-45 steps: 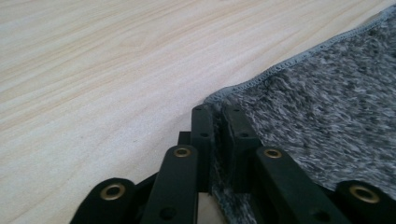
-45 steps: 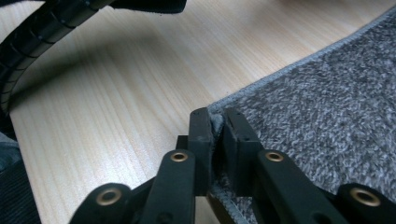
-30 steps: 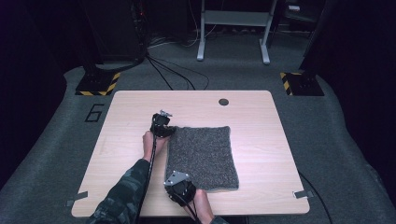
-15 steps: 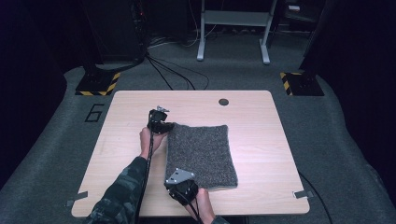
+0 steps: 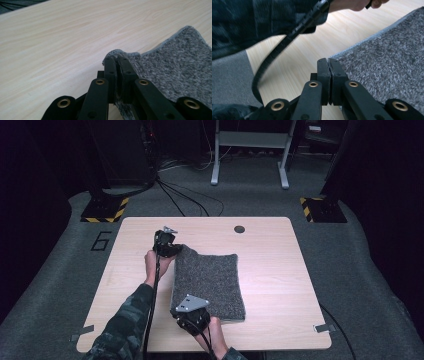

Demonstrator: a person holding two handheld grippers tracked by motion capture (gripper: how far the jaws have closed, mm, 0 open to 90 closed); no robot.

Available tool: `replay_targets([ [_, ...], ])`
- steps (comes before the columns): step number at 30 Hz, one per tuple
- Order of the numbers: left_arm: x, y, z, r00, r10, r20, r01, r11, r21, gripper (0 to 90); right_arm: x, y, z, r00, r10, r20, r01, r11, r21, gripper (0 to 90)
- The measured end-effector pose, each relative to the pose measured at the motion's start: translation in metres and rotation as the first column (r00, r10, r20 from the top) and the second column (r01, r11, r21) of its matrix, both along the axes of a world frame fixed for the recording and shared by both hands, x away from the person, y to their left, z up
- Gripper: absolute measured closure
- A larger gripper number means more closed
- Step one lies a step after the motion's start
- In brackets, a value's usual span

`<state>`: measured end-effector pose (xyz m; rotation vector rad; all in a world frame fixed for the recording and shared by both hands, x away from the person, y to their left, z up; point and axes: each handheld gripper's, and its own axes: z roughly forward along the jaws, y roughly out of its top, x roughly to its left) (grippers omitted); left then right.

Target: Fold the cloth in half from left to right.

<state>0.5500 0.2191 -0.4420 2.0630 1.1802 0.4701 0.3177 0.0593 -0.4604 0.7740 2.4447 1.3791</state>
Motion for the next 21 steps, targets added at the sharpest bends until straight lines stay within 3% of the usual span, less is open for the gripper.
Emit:
replay_targets([
  [5,0.001,0.007,0.017,0.9996,0.023,0.014,-0.023,0.9997,0.009,85.9,-0.001,0.009,0.015,0.9997,0.011,0.024,-0.012,0.999,0.045,88.6],
  [7,0.001,0.01,0.025,0.9999,0.009,0.009,-0.009,0.9998,0.02,85.9,-0.002,0.01,0.021,0.9992,0.013,0.038,-0.015,0.998,0.064,88.7],
  [10,-0.002,0.006,0.032,0.9997,-0.004,0.022,0.002,0.9972,0.075,85.9,-0.004,0.007,0.024,0.9989,0.014,0.045,-0.017,0.997,0.071,88.7],
  [21,0.002,-0.026,0.03,0.9989,-0.044,0.017,0.043,0.9968,0.067,85.9,-0.011,-0.027,0.019,0.9981,-0.05,0.035,0.048,0.997,0.065,88.6],
])
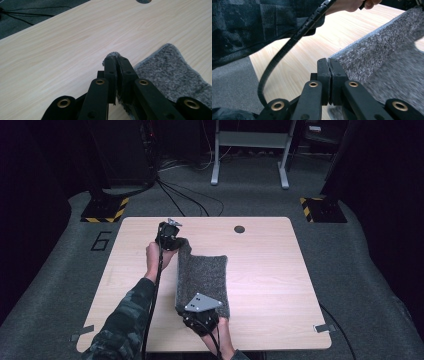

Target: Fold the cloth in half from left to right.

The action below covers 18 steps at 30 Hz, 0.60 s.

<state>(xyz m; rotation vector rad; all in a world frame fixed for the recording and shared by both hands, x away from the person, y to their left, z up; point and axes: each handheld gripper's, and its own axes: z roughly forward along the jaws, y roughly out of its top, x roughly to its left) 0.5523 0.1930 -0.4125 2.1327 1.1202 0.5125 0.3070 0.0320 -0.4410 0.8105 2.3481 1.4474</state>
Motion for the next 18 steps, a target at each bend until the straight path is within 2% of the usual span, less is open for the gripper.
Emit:
replay_targets([
  [8,0.005,-0.028,-0.008,0.9996,-0.026,-0.007,0.026,0.9995,0.018,85.9,-0.001,-0.026,-0.005,0.9983,-0.054,-0.022,0.054,0.998,-0.017,88.6],
  [18,0.01,-0.05,-0.019,0.9988,-0.044,-0.02,0.045,0.9986,0.027,85.8,0.001,-0.047,-0.018,0.9921,-0.109,-0.062,0.106,0.993,-0.054,88.5],
])
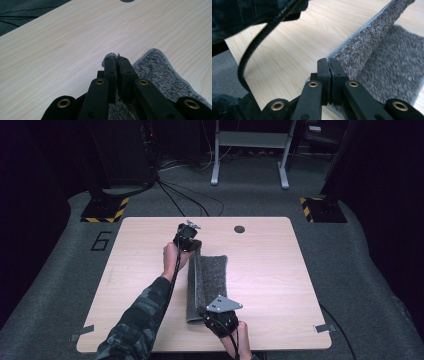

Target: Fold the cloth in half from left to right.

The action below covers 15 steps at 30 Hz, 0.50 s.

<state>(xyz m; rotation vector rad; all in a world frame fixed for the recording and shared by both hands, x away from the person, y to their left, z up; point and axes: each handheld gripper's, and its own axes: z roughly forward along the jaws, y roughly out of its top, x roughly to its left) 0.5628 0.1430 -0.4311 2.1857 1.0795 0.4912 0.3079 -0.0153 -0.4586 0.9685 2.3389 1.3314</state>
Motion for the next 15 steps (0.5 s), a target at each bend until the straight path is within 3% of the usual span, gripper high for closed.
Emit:
replay_targets([
  [15,0.005,-0.026,-0.019,0.9989,-0.031,-0.034,0.031,0.9995,0.002,85.7,0.002,-0.02,-0.019,0.9973,-0.047,-0.056,0.045,0.998,-0.034,88.5],
])
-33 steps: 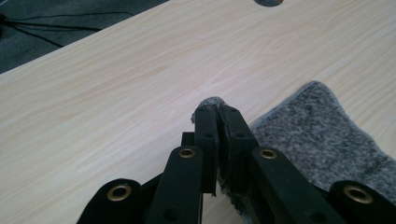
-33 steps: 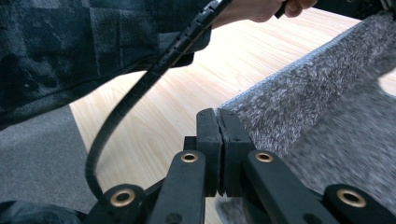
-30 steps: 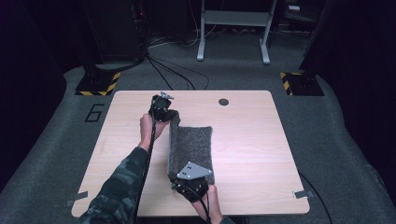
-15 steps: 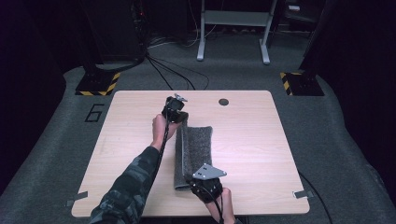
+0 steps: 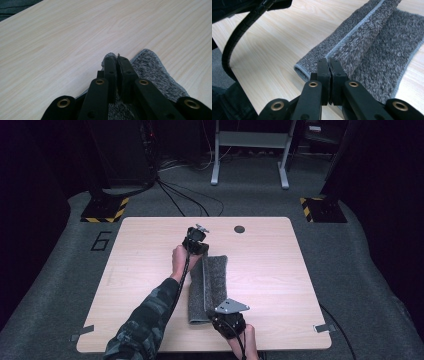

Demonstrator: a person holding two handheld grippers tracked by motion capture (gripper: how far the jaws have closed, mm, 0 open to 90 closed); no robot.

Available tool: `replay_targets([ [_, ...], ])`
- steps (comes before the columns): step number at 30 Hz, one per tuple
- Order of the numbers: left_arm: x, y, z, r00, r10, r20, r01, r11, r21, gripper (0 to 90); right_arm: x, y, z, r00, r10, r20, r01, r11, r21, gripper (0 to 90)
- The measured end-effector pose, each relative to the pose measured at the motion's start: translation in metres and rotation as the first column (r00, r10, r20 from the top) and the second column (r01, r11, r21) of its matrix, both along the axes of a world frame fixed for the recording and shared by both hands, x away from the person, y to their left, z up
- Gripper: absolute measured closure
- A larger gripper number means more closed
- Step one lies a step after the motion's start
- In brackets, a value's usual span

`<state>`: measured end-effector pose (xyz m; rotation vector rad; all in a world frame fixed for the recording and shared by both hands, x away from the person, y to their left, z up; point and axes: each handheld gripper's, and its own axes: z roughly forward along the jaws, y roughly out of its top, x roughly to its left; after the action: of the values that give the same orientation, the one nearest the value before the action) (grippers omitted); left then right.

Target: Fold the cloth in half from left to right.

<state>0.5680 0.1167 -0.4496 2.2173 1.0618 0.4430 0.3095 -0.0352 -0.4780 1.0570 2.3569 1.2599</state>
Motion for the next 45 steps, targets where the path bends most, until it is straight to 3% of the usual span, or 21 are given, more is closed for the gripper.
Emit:
replay_targets([
  [4,0.0,-0.008,-0.004,1.0,-0.001,-0.005,0.001,0.9998,-0.017,85.7,-0.001,-0.003,-0.005,0.9999,-0.003,-0.011,0.003,1.0,-0.011,88.5],
  [18,0.007,-0.024,-0.019,0.9994,-0.008,-0.034,0.008,0.9999,-0.006,85.6,0.003,-0.022,-0.02,0.9977,-0.057,-0.037,0.055,0.998,-0.042,88.5],
  [34,0.01,-0.035,-0.029,0.9987,-0.019,-0.047,0.019,0.9998,-0.007,83.6,0.002,-0.026,-0.025,0.9969,-0.063,-0.048,0.06,0.996,-0.063,88.1],
  [37,0.011,-0.035,-0.029,0.9986,-0.022,-0.049,0.021,0.9994,-0.026,69.6,0.001,-0.029,-0.027,0.9948,-0.078,-0.066,0.074,0.995,-0.059,85.5],
  [41,0.008,-0.034,-0.022,0.9989,-0.007,-0.046,0.003,0.9959,-0.091,40.2,-0.001,-0.034,-0.026,0.9932,-0.087,-0.077,0.082,0.994,-0.074,76.8],
  [45,0.006,-0.03,-0.015,0.9991,-0.01,-0.04,0.006,0.9951,-0.098,28.8,-0.002,-0.041,-0.024,0.9917,-0.1,-0.081,0.094,0.993,-0.072,68.2],
])
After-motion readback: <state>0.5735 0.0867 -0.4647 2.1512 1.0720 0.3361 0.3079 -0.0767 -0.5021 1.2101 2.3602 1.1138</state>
